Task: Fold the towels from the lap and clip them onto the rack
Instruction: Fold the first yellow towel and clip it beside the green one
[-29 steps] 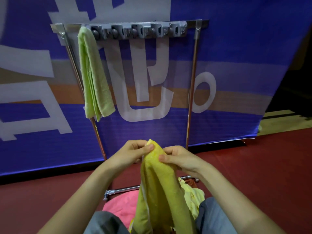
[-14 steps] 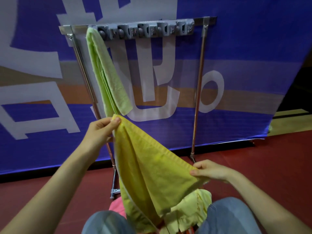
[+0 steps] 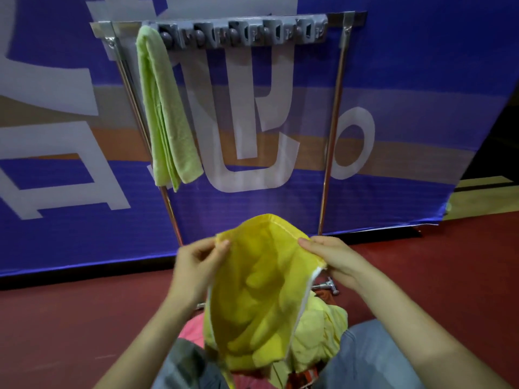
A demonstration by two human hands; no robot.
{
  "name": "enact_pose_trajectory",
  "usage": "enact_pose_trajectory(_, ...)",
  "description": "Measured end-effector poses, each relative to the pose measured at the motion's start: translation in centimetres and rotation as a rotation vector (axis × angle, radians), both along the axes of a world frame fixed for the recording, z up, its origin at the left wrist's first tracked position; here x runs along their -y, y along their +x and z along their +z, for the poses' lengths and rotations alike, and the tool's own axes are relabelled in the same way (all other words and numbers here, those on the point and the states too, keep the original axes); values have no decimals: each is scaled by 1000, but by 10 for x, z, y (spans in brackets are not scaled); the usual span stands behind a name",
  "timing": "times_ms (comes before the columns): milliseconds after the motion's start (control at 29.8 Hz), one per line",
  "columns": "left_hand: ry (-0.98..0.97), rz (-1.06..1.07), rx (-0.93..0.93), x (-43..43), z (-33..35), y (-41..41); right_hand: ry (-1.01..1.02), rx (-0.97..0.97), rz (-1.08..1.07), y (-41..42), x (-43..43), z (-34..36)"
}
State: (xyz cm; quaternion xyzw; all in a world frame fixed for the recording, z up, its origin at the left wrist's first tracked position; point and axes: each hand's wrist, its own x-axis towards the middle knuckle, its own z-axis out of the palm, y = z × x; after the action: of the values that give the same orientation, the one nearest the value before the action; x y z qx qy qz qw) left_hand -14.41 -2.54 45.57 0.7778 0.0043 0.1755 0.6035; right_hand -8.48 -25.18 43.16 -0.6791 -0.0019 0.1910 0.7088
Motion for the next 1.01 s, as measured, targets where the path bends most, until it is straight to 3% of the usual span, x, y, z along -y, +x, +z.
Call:
enact_pose_trajectory(201, 46, -86, 90, 56, -22, -14, 221, -122, 1, -19, -42, 11)
enact_pose_trajectory(503, 218, -109, 170, 55, -39, -15, 299, -174, -65, -31, -51, 14)
enact_pose_trajectory(637, 119, -62, 132, 49, -35, -11, 384, -142, -48, -37, -51, 14)
enact_pose_trajectory(704, 66, -66, 108, 45, -30, -8, 314, 15, -118, -37, -48, 13)
enact_pose_trajectory(771, 62, -91, 95, 41, -26, -7, 110, 276, -154, -34, -42, 10)
enact_pose_trajectory(838, 68, -121, 88, 36, -24, -6, -108, 498, -48, -31, -34, 6)
enact_pose_trajectory(1006, 45, -151, 105, 25, -20, -5, -391, 608, 60, -23, -19, -10)
